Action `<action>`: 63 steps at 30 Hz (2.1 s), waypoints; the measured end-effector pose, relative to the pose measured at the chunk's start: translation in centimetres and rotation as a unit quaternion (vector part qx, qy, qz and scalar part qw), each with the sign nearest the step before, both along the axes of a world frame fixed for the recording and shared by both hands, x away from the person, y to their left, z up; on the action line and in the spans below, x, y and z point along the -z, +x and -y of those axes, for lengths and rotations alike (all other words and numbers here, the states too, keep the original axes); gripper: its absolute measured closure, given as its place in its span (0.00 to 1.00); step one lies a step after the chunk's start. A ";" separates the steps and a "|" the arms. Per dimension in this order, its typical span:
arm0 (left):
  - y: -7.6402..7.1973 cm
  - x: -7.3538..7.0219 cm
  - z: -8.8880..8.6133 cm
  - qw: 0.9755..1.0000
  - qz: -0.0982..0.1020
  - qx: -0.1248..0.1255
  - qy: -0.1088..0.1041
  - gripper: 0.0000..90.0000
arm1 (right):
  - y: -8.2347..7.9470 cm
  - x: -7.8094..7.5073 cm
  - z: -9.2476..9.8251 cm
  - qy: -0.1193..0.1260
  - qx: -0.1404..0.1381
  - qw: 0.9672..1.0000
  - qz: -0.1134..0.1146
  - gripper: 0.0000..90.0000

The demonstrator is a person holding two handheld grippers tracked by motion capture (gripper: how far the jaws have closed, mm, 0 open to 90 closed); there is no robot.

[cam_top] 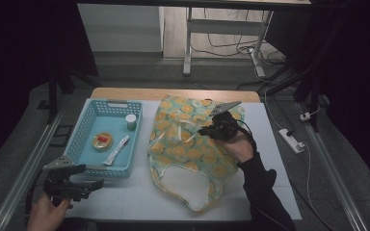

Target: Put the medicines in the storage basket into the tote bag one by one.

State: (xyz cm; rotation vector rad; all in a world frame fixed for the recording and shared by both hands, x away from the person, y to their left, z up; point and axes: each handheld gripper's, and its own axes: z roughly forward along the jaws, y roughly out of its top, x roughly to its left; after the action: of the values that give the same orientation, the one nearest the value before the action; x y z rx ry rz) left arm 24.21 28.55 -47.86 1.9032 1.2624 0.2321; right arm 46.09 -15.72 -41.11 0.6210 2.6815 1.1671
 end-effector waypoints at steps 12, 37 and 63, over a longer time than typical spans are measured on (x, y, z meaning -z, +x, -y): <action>1.9 -0.9 0.1 1.000 -0.005 -0.009 0.016 0.01 | 0.1 0.0 0.1 0.002 0.001 1.000 0.002 0.99; 8.0 -0.6 -0.9 0.999 -0.013 -0.036 0.024 0.00 | 0.1 0.1 0.1 -0.001 0.001 1.000 0.005 0.99; 15.5 -0.5 -1.2 0.997 -0.035 -0.032 0.052 0.00 | 0.0 0.0 0.1 -0.001 -0.010 1.000 0.008 0.99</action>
State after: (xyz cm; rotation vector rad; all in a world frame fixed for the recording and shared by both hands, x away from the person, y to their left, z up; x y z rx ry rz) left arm 39.70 29.77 -47.34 1.9763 1.3838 0.2715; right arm 46.11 -15.80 -41.12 0.5832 2.6811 1.1691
